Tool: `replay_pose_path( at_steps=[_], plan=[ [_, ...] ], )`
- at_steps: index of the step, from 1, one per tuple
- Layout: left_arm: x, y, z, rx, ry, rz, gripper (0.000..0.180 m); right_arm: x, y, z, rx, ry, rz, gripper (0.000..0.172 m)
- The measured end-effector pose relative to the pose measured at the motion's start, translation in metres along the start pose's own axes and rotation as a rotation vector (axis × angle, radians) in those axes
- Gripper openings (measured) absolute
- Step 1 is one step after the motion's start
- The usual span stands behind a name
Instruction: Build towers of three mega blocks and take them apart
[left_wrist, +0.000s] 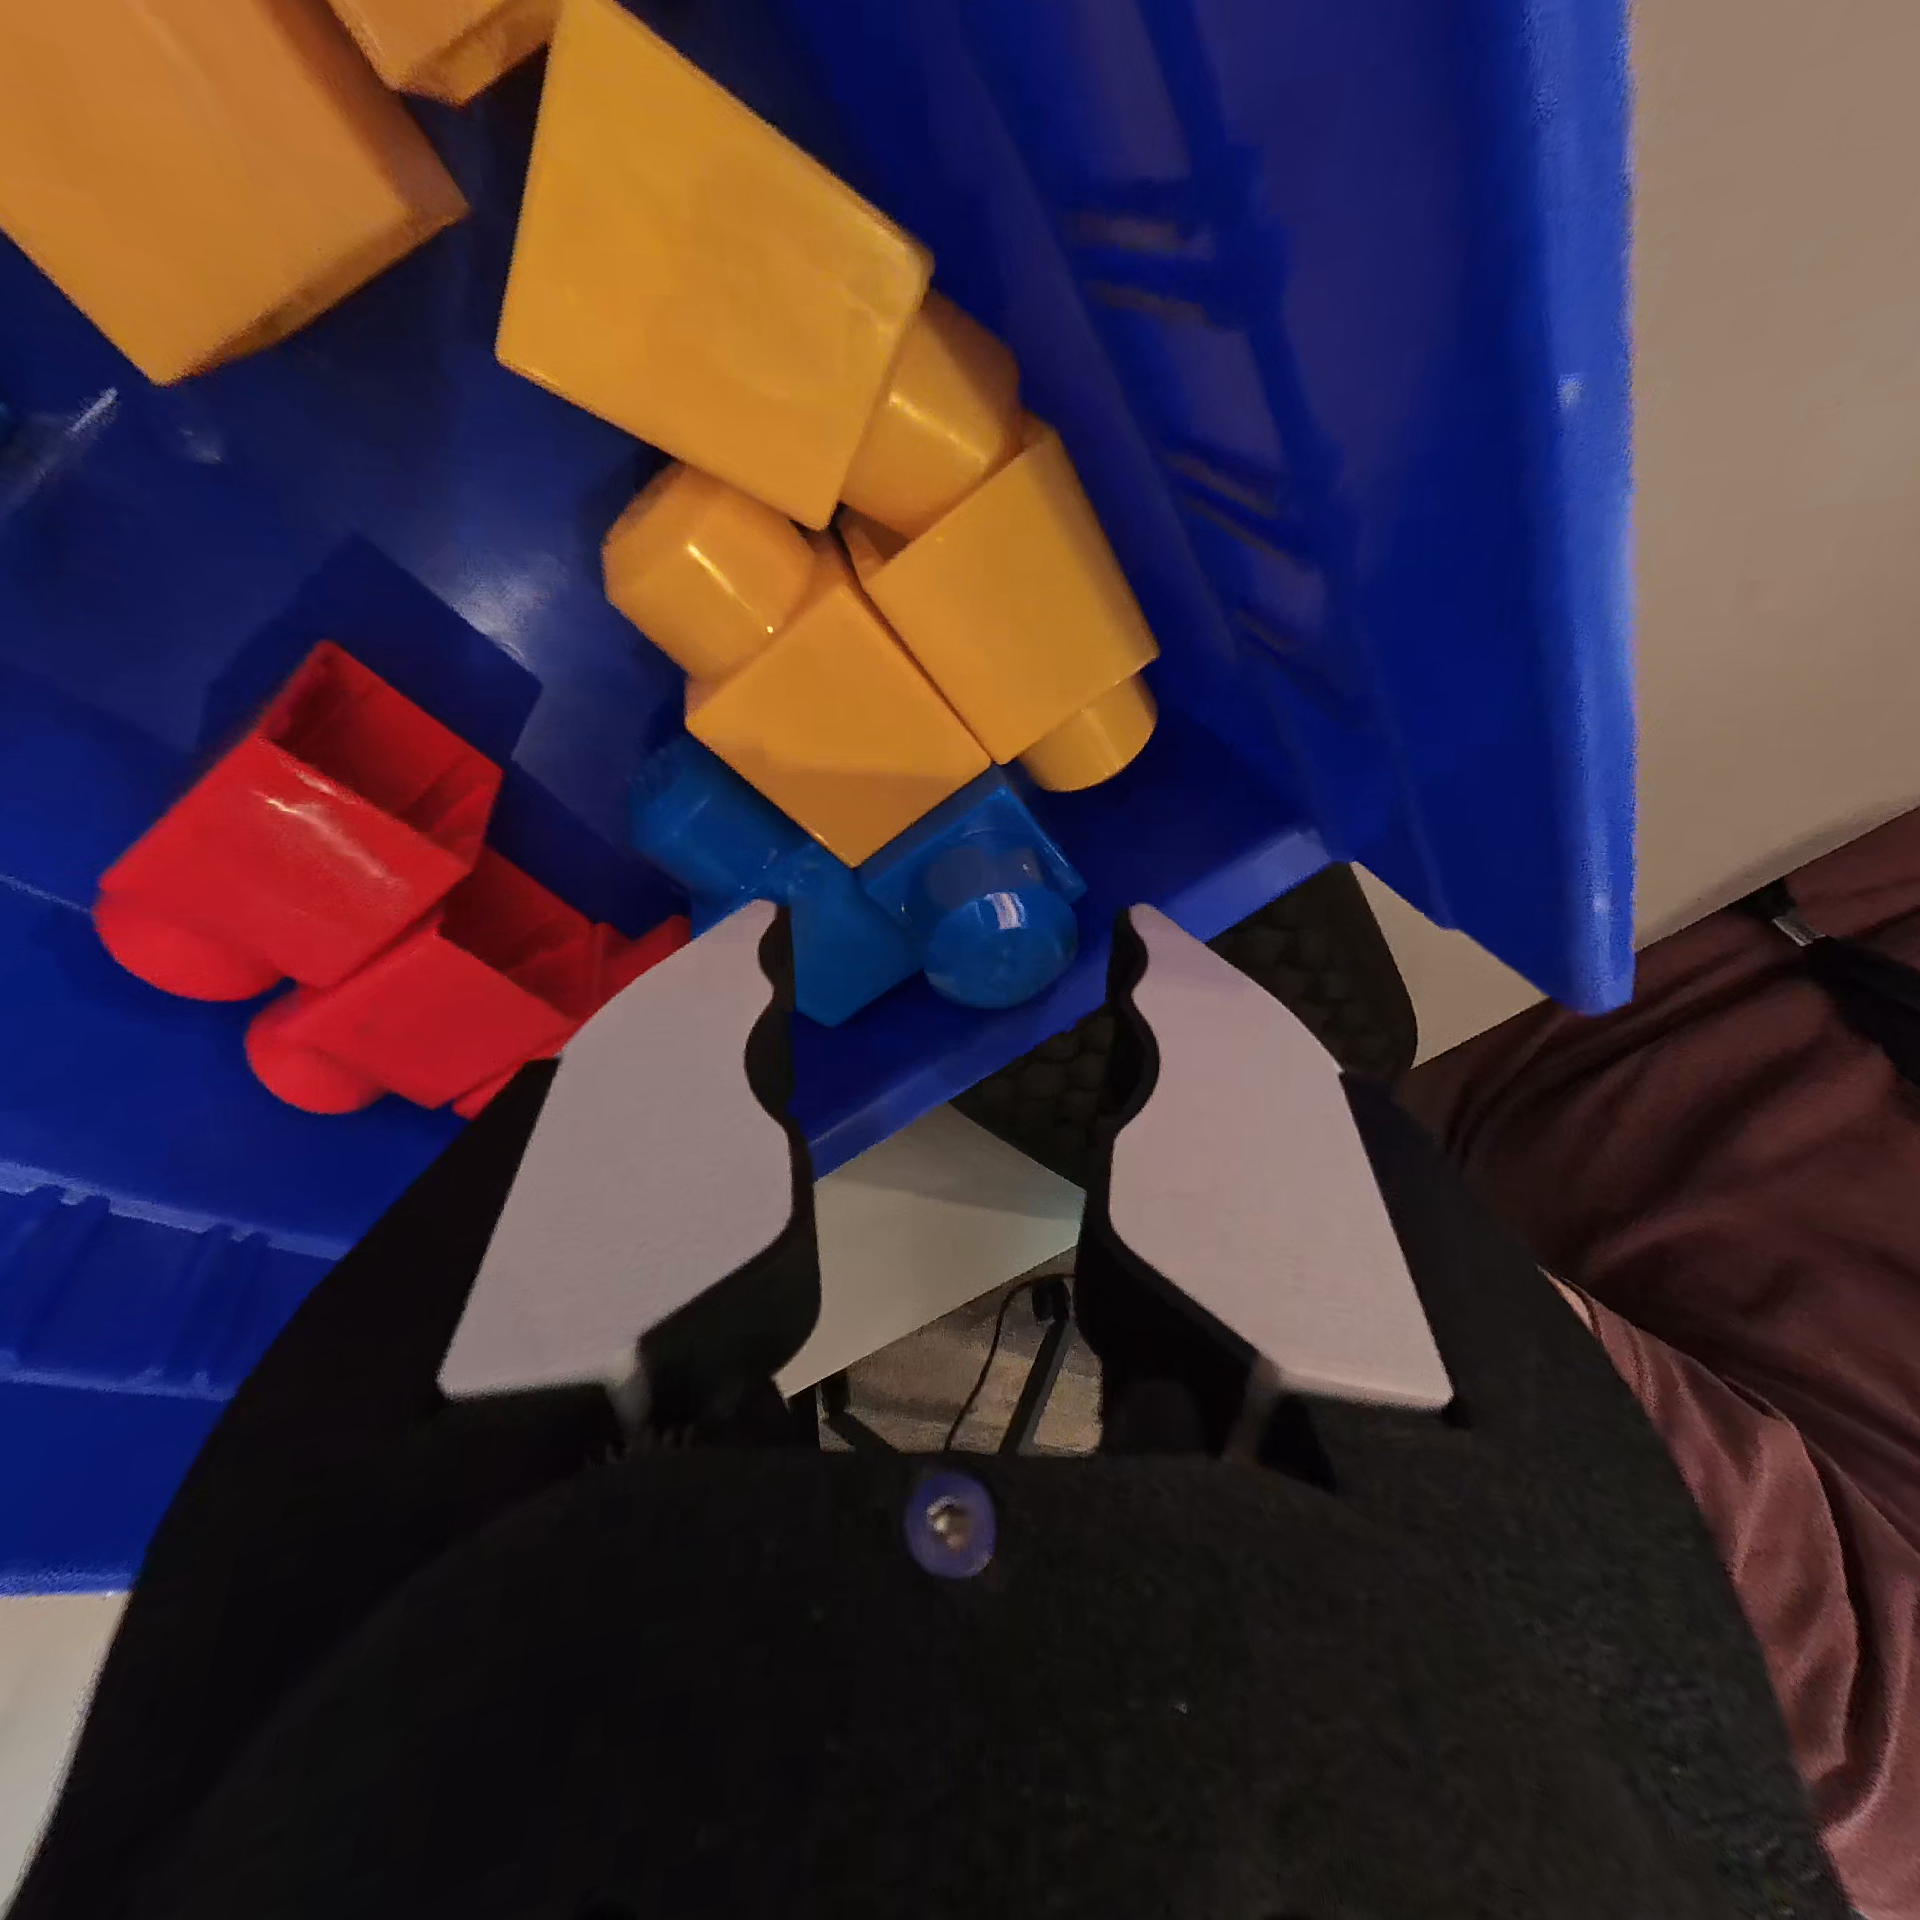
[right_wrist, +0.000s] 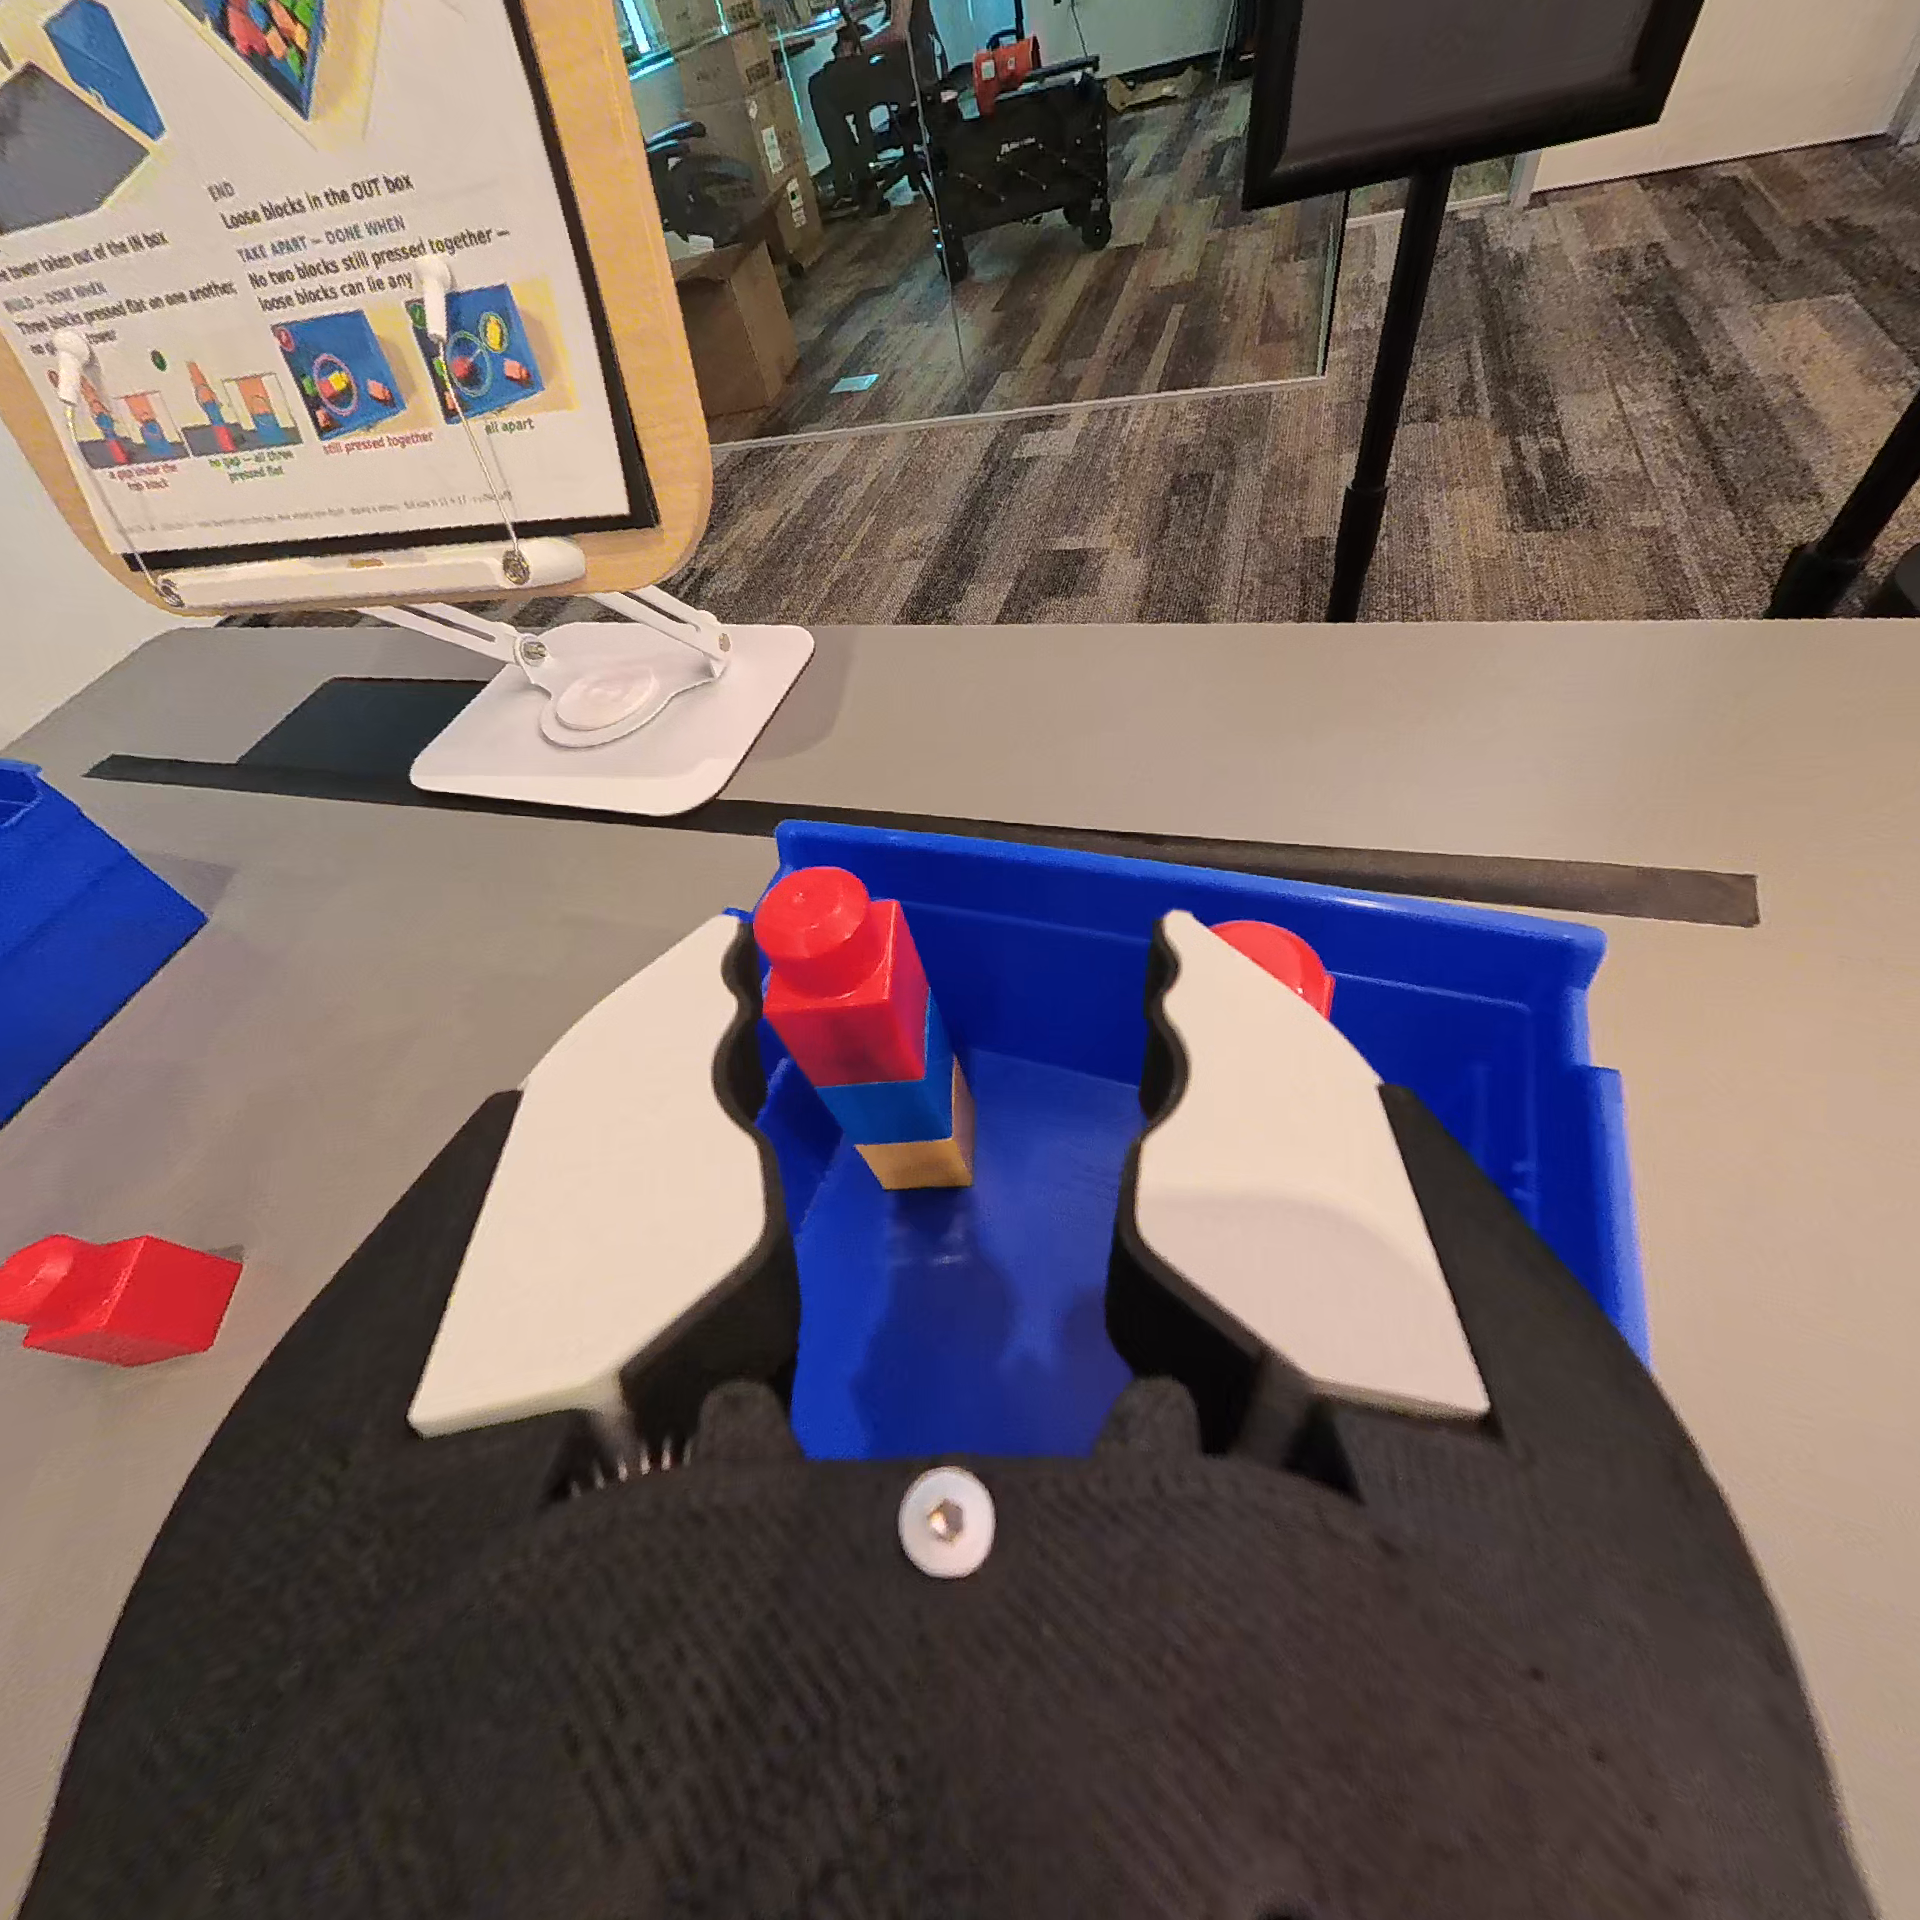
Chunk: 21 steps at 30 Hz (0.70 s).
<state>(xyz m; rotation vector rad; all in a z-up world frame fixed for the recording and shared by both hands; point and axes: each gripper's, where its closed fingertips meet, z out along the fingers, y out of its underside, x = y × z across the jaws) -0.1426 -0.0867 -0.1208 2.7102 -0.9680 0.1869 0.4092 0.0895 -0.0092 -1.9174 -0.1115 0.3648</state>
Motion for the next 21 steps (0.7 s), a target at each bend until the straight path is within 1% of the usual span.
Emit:
replay_pose_path(
  at_steps=[2,3,5,7,10,14,16,18,20,21],
  plan=[
    [0.000,-0.003,0.000,0.007,0.017,0.001,0.049,0.000,-0.001,0.000,0.001,0.000,-0.002,0.072],
    [0.003,-0.002,0.000,0.007,0.043,0.005,0.040,0.000,-0.001,-0.001,0.003,0.001,0.000,0.072],
    [0.001,-0.001,-0.001,0.015,0.044,0.013,0.037,0.001,-0.001,-0.001,0.008,-0.001,0.007,0.072],
    [-0.003,-0.002,-0.008,0.052,0.031,0.014,0.029,0.002,-0.002,-0.002,0.013,-0.003,0.013,0.072],
    [-0.006,-0.008,-0.030,0.193,0.010,0.020,0.029,0.003,-0.002,-0.002,0.015,-0.004,0.018,0.072],
    [-0.003,-0.008,-0.075,0.424,-0.078,0.018,0.029,0.004,-0.001,-0.002,0.014,0.000,0.022,0.072],
    [0.000,-0.005,-0.098,0.521,-0.164,0.017,0.029,0.004,-0.001,-0.002,0.014,0.000,0.023,0.072],
    [0.014,-0.006,-0.121,0.627,-0.227,0.040,0.029,0.003,-0.002,-0.002,0.015,0.000,0.021,0.072],
    [0.042,-0.015,-0.138,0.725,-0.237,0.126,0.029,0.002,-0.002,-0.002,0.013,-0.002,0.016,0.071],
    [0.058,-0.021,-0.141,0.747,-0.227,0.181,0.029,0.001,-0.002,-0.002,0.013,-0.002,0.014,0.071]
  ],
)
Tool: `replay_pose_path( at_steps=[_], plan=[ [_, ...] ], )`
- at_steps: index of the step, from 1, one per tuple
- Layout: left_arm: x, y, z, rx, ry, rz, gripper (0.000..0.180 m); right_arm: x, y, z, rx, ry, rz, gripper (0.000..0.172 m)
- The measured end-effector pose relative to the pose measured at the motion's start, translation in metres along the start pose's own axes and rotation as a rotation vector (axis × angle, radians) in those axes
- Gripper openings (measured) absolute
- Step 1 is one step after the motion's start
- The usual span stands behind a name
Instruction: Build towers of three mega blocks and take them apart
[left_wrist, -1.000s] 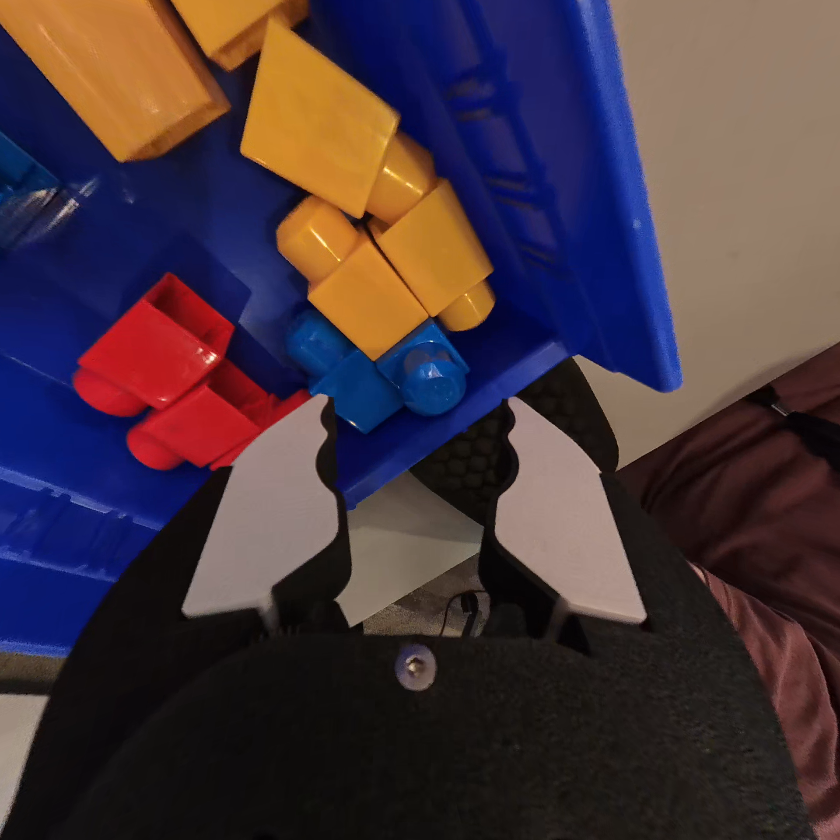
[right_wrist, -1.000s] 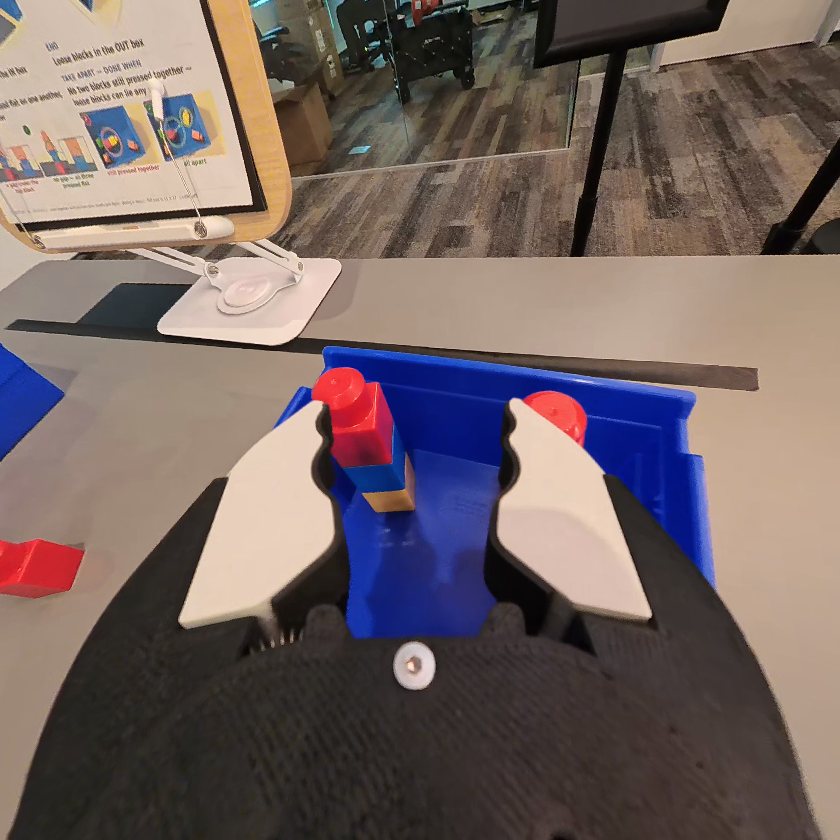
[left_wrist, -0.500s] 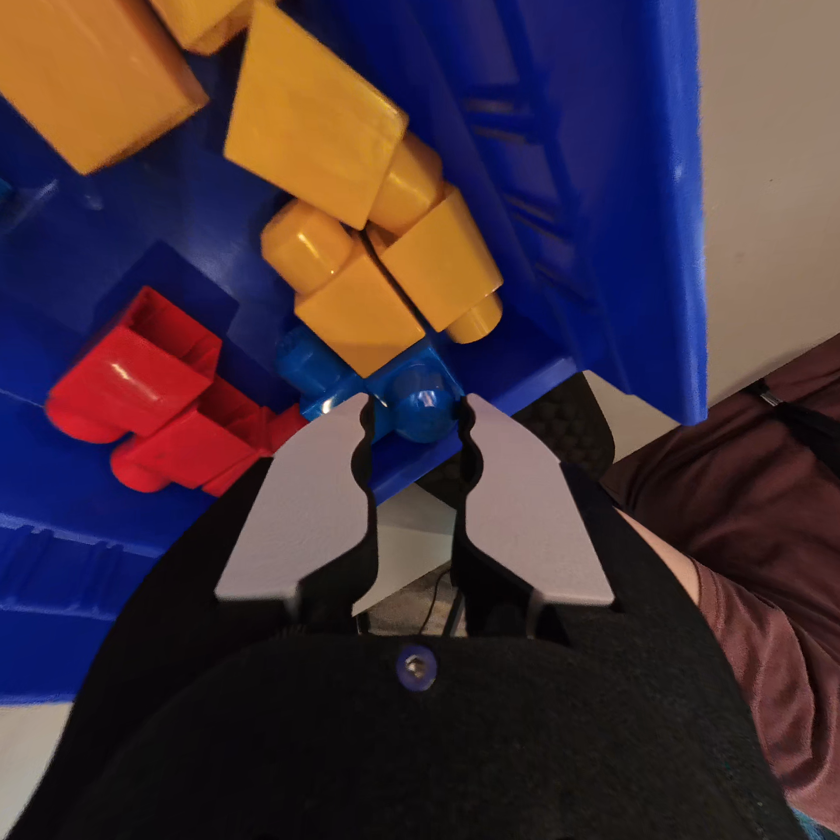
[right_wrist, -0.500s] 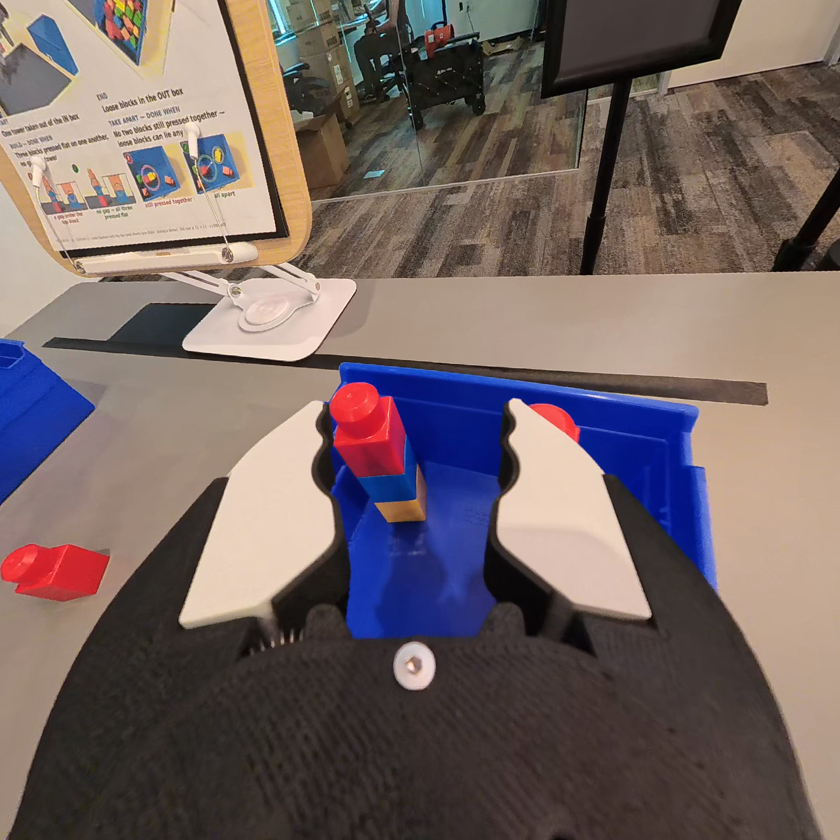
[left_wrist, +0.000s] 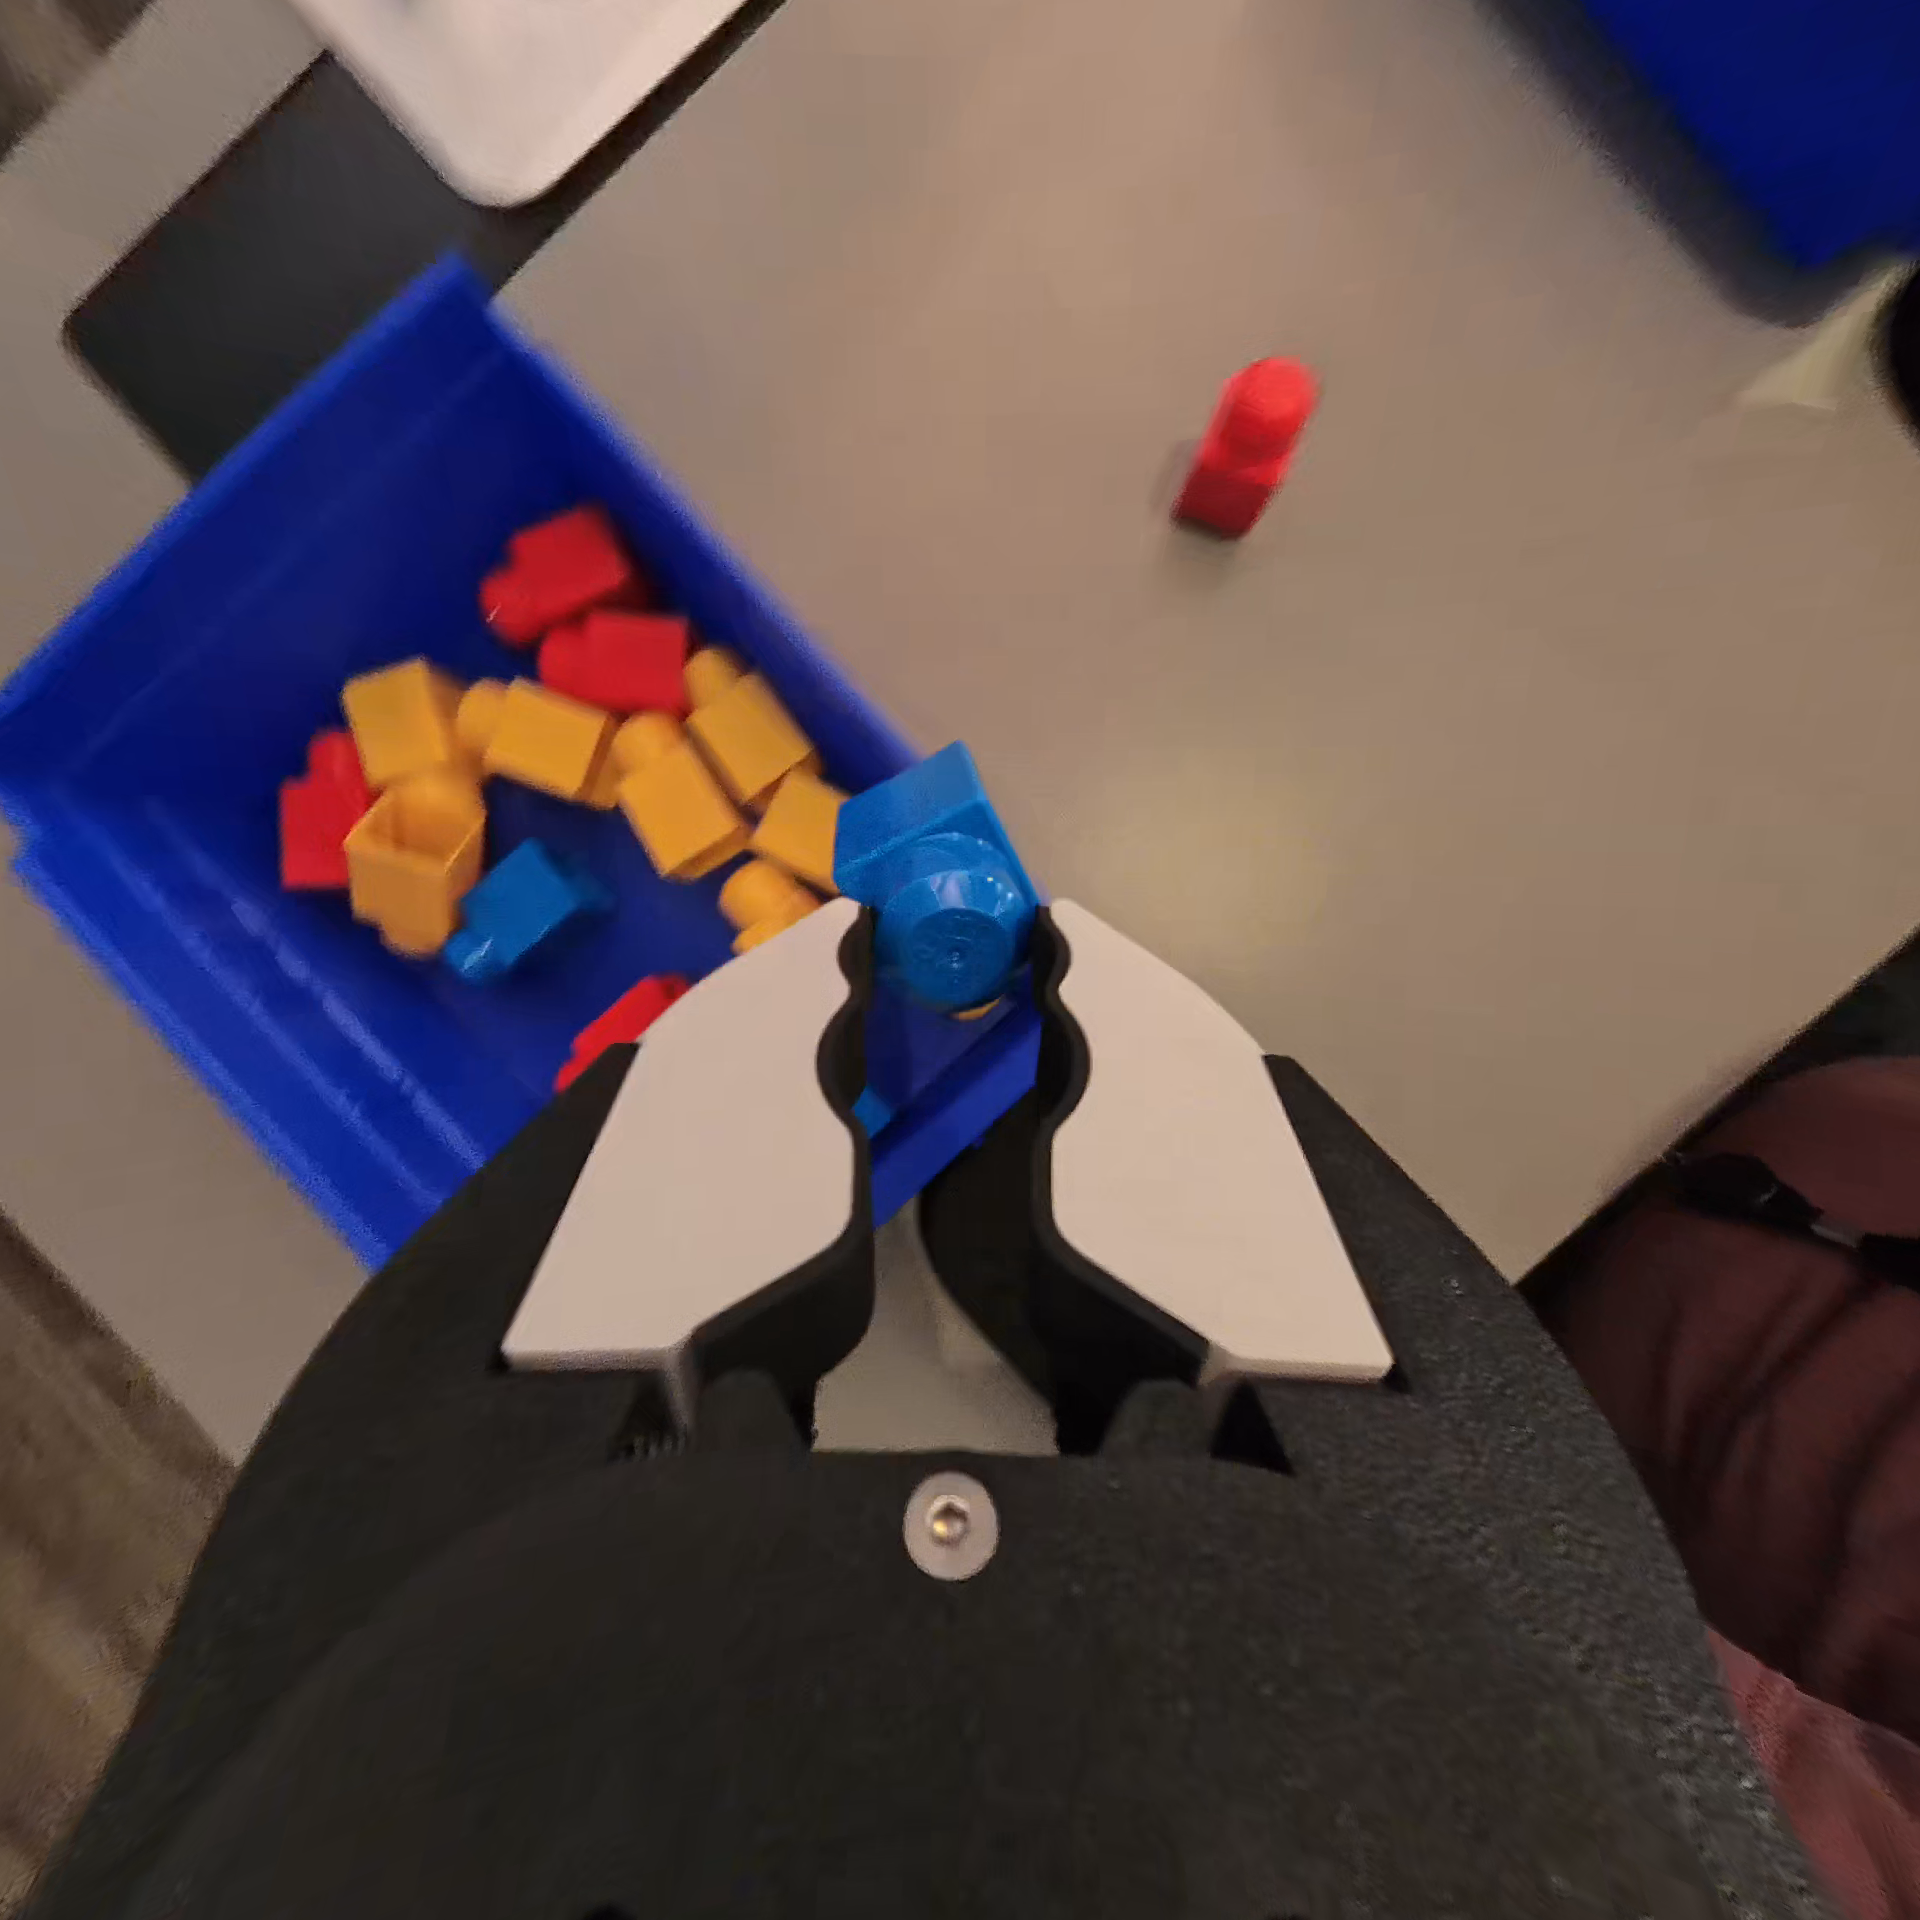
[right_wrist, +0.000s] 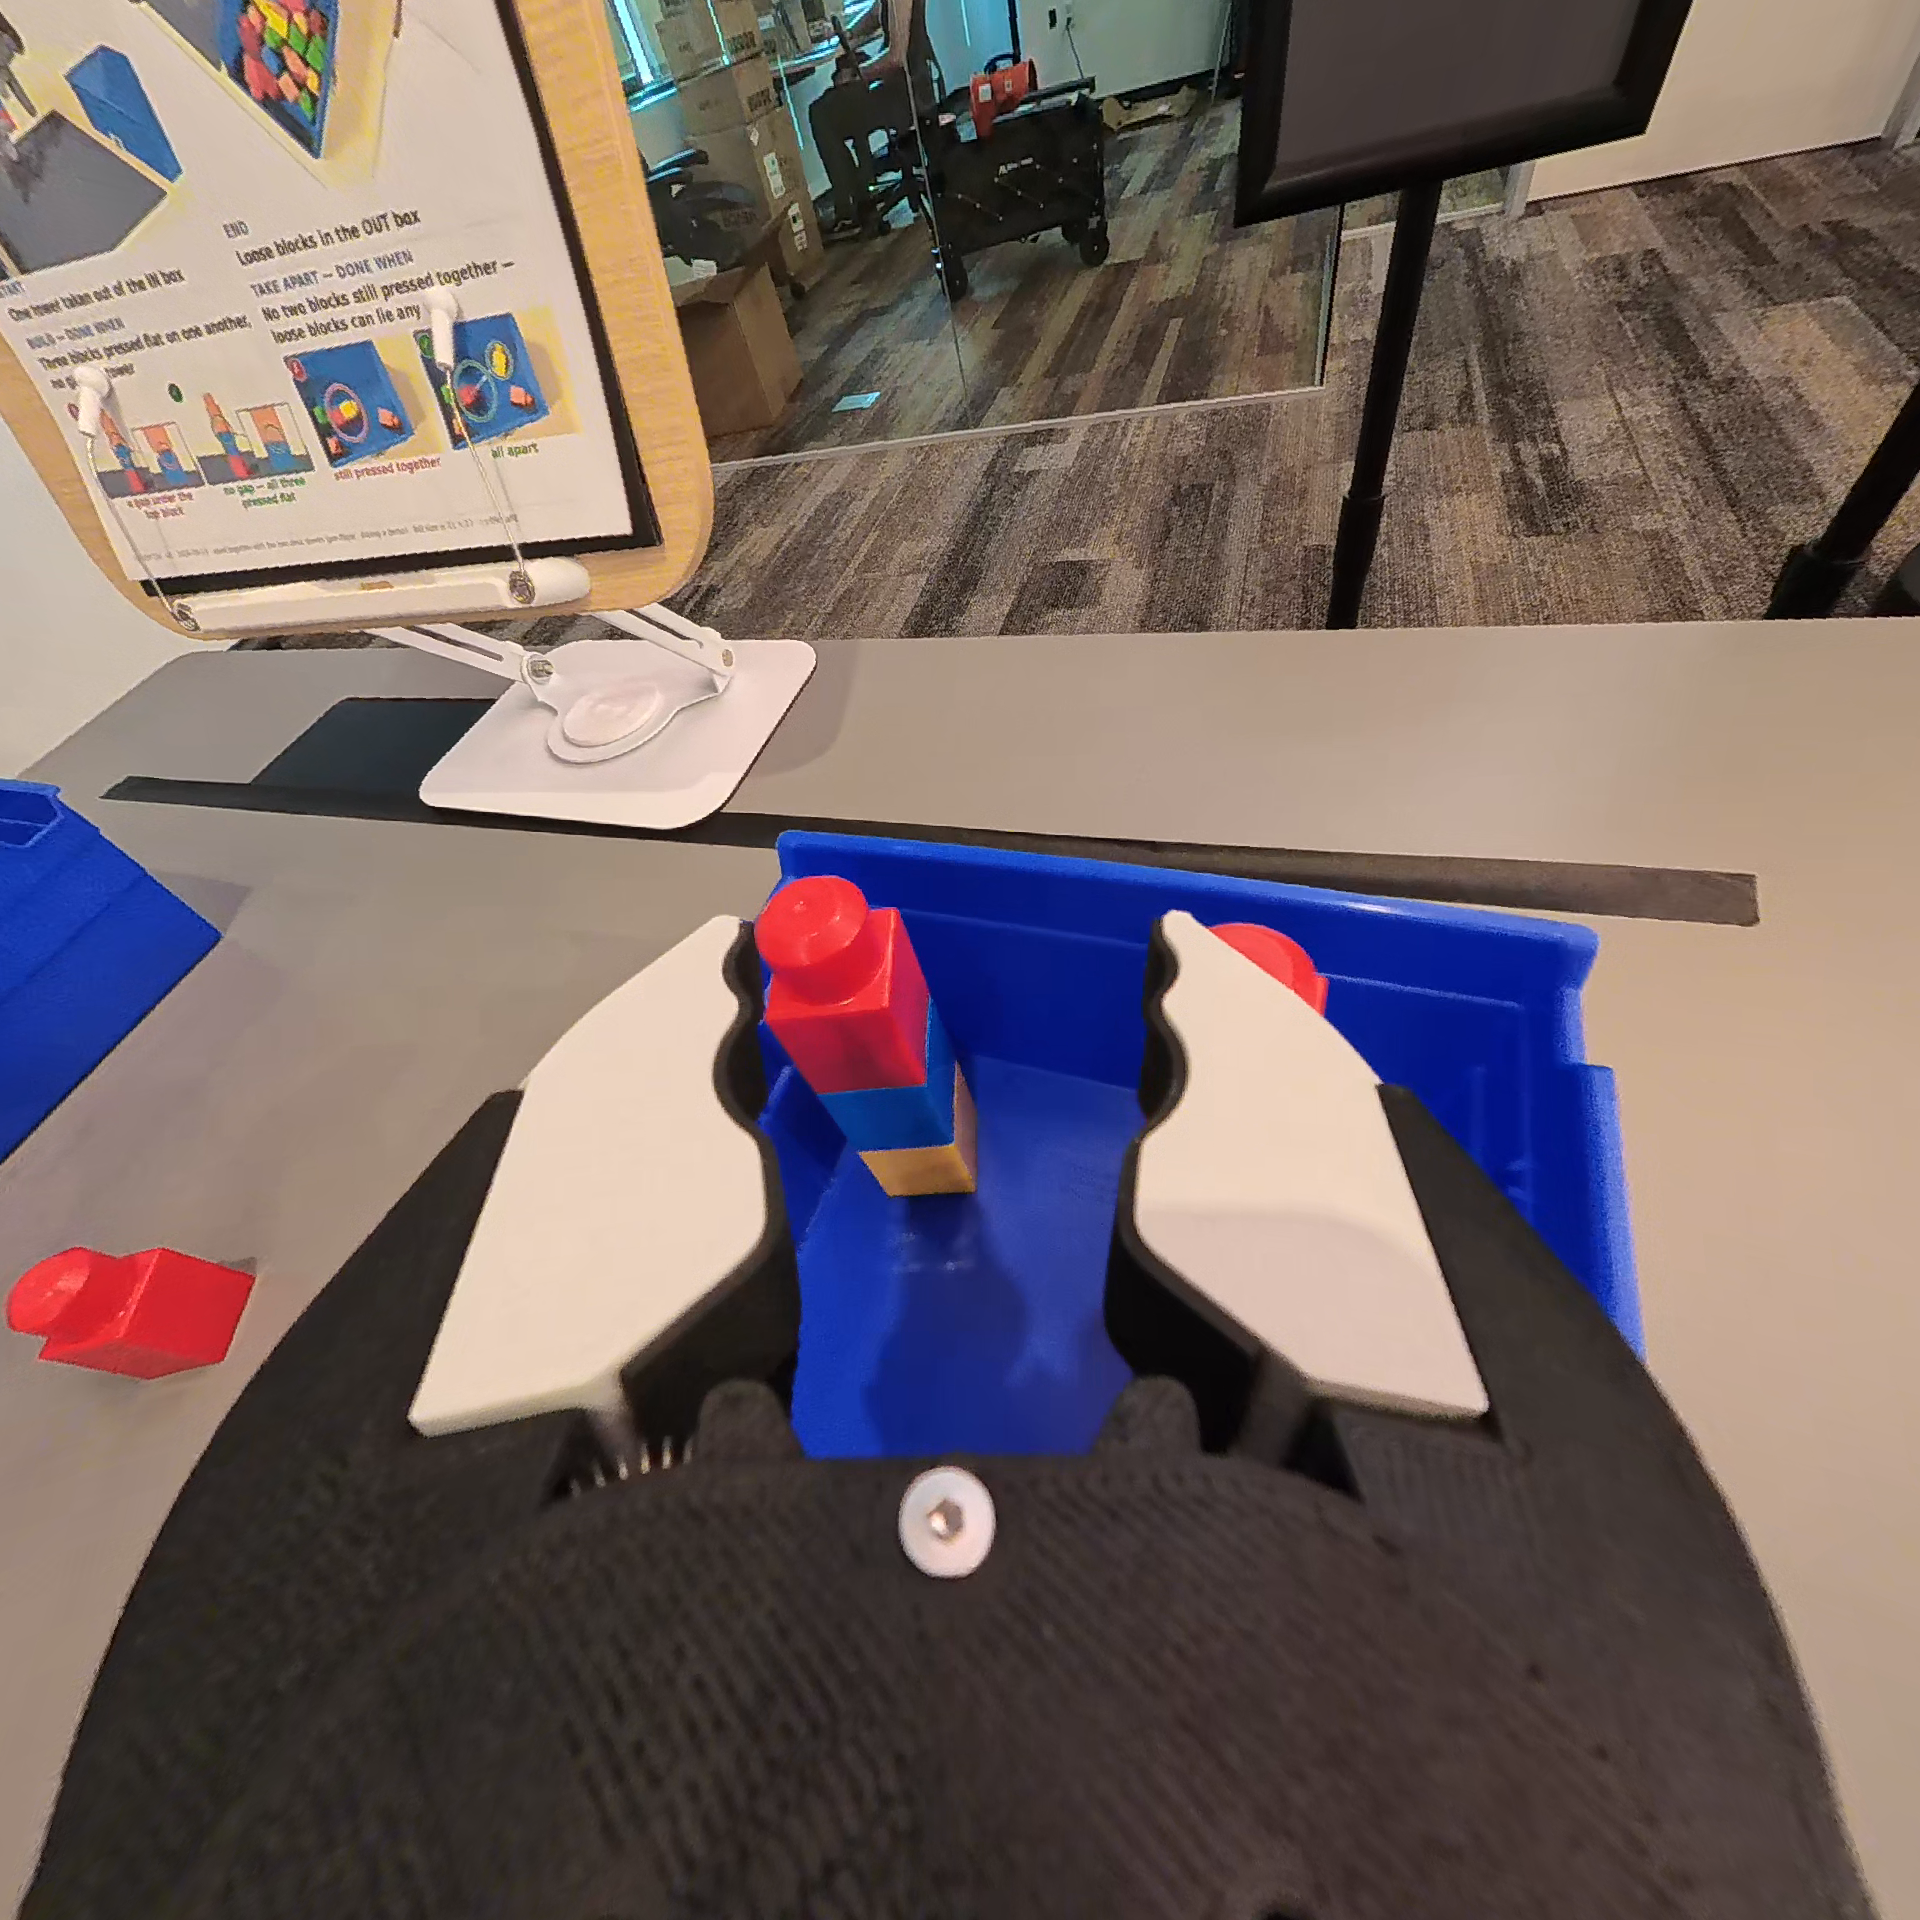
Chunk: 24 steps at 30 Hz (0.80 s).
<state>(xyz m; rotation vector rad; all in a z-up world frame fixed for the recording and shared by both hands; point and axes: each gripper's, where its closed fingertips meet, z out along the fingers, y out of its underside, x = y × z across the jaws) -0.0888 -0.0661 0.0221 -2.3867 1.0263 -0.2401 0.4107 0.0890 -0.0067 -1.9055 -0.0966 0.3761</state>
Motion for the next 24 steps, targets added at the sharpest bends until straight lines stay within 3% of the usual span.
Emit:
replay_pose_path(
  at_steps=[3,8,12,24],
  plan=[
    [0.042,-0.021,0.025,-0.038,0.074,0.138,0.029,-0.003,0.000,0.001,-0.002,-0.004,-0.005,0.071],
    [0.090,-0.036,0.110,-0.212,0.161,0.306,0.029,-0.008,0.001,0.003,-0.018,-0.008,-0.026,0.071],
    [0.100,-0.038,0.156,-0.272,0.203,0.347,0.029,-0.011,0.001,0.004,-0.024,-0.010,-0.037,0.071],
    [0.098,-0.030,0.182,-0.328,0.212,0.356,0.029,-0.017,0.008,0.013,-0.066,-0.015,-0.066,0.072]
  ],
)
